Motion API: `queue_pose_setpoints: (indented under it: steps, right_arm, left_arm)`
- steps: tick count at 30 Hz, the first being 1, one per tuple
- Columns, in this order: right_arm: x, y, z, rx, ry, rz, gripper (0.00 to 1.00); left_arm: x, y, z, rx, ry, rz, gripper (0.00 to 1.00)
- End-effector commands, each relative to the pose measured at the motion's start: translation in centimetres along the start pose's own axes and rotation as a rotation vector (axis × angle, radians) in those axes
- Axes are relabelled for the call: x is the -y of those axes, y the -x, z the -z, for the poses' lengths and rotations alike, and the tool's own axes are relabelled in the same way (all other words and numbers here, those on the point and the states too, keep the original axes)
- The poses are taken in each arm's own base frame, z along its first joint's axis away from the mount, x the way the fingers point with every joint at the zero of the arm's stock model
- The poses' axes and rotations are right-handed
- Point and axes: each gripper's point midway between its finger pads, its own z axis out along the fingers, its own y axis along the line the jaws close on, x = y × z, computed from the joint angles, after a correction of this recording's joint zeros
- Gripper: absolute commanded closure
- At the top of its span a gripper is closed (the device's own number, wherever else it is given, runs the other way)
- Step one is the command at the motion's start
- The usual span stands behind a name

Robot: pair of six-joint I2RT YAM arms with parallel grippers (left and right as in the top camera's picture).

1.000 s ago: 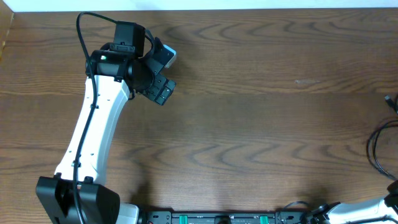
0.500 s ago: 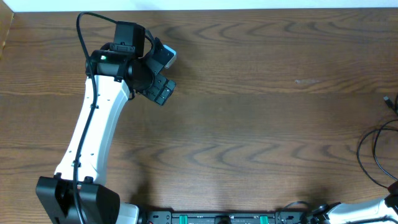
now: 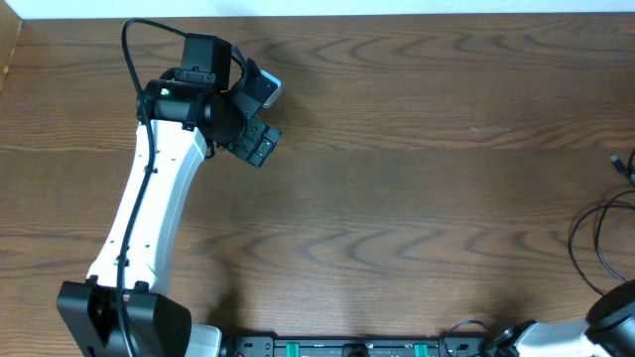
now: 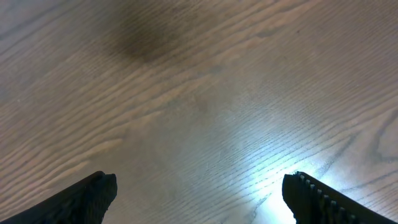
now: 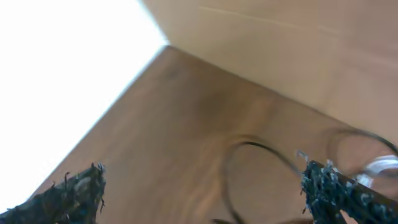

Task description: Untangle cables

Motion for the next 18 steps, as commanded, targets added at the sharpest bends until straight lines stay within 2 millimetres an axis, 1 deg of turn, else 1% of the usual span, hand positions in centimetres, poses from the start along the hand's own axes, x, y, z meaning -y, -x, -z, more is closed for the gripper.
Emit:
queue_pose_setpoints:
  steps: [1, 2, 5, 7, 8, 9, 11, 12, 13, 14, 15, 16, 17, 18]
  right_arm:
    - [-9.4, -2.2, 1.6, -0.055, 0.283, 0.221, 0.01]
    - [-12.1, -4.0, 1.7, -0.085, 0.315, 0.273, 0.01]
    - [-17.3, -7.2, 2.0, -0.091, 0.279, 0.417, 0.01]
    - [-20.2, -8.1, 2.7, -0.033, 0.210, 0.541, 0.01]
    - [-22.0, -8.2, 3.6, 0.022, 0.154, 0.615, 0.01]
    - [-23.4, -8.3, 4.4, 0.056, 0.127, 0.673, 0.01]
    - [-26.4, -9.0, 6.6, 0.114, 0.098, 0.765, 0.01]
    - [-27.3, -9.5, 7.5, 0.125, 0.094, 0.776, 0.01]
    - [-28.5, -10.6, 8.6, 0.120, 0.117, 0.769, 0.01]
    - [-29.2, -11.5, 9.4, 0.101, 0.140, 0.730, 0.01]
    - [-29.4, -12.4, 10.0, 0.073, 0.151, 0.656, 0.01]
    - [-29.0, -13.1, 10.6, 0.041, 0.140, 0.572, 0.01]
    - [-28.4, -13.5, 11.3, 0.016, 0.126, 0.487, 0.01]
    - [-28.2, -13.6, 11.6, 0.009, 0.125, 0.471, 0.01]
  left_arm:
    - [-0.2, 0.6, 0.1, 0.033, 0.001, 0.007, 0.10]
    - [-0.3, 0.8, 0.1, 0.042, 0.005, 0.022, 0.10]
    - [-0.5, 1.1, 0.2, 0.053, 0.011, 0.061, 0.10]
    - [-0.8, 1.4, 0.2, 0.063, 0.028, 0.059, 0.09]
    - [-1.3, 2.1, 0.3, 0.094, 0.047, 0.056, 0.04]
    - [-1.7, 2.8, 0.4, 0.123, 0.066, 0.069, 0.04]
    - [-3.2, 4.5, 1.0, 0.197, 0.130, 0.135, 0.04]
    - [-3.8, 5.1, 1.4, 0.228, 0.158, 0.166, 0.04]
    - [-4.6, 5.7, 2.0, 0.261, 0.202, 0.208, 0.04]
    - [-5.3, 5.9, 2.5, 0.277, 0.236, 0.234, 0.04]
    - [-5.8, 5.8, 3.1, 0.284, 0.275, 0.252, 0.03]
    - [-6.2, 5.7, 3.9, 0.292, 0.308, 0.255, 0.01]
    - [-6.5, 5.5, 5.2, 0.309, 0.346, 0.259, 0.02]
    - [-6.6, 5.5, 6.1, 0.323, 0.363, 0.261, 0.02]
